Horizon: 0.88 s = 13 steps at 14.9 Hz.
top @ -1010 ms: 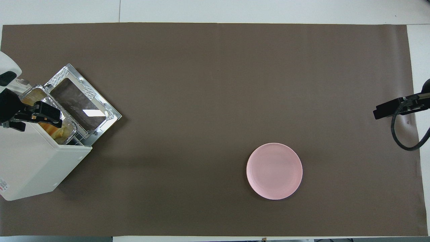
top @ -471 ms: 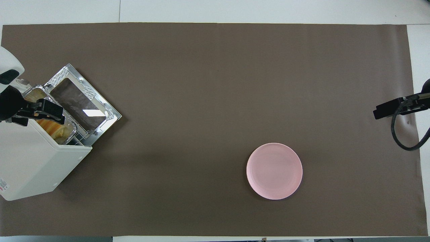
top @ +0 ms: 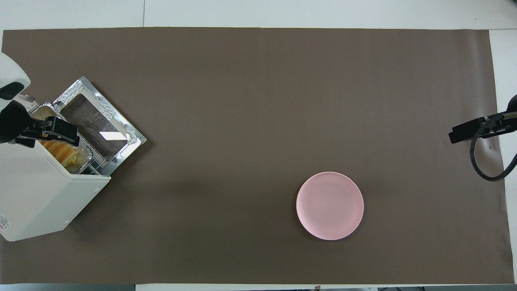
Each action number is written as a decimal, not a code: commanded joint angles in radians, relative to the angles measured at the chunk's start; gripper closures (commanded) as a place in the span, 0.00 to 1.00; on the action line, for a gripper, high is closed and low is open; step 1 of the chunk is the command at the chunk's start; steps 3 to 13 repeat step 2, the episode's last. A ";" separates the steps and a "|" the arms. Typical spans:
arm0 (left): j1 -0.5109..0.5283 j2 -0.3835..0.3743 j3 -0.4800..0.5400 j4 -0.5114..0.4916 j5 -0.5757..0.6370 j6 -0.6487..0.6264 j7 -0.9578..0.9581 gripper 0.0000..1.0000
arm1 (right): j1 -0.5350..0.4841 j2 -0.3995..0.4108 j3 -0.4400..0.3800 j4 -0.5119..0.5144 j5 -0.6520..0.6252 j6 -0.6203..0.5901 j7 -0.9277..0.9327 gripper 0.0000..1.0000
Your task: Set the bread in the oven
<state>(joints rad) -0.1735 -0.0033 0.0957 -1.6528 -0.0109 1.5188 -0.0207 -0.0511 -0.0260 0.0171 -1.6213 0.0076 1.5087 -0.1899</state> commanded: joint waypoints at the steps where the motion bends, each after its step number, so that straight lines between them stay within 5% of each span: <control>1: 0.008 -0.020 -0.005 -0.025 -0.001 0.035 0.016 0.00 | -0.009 -0.009 0.004 -0.005 0.014 -0.012 -0.011 0.00; 13: 0.008 -0.020 -0.005 -0.027 -0.001 0.046 0.016 0.00 | -0.009 -0.009 0.004 -0.005 0.014 -0.012 -0.011 0.00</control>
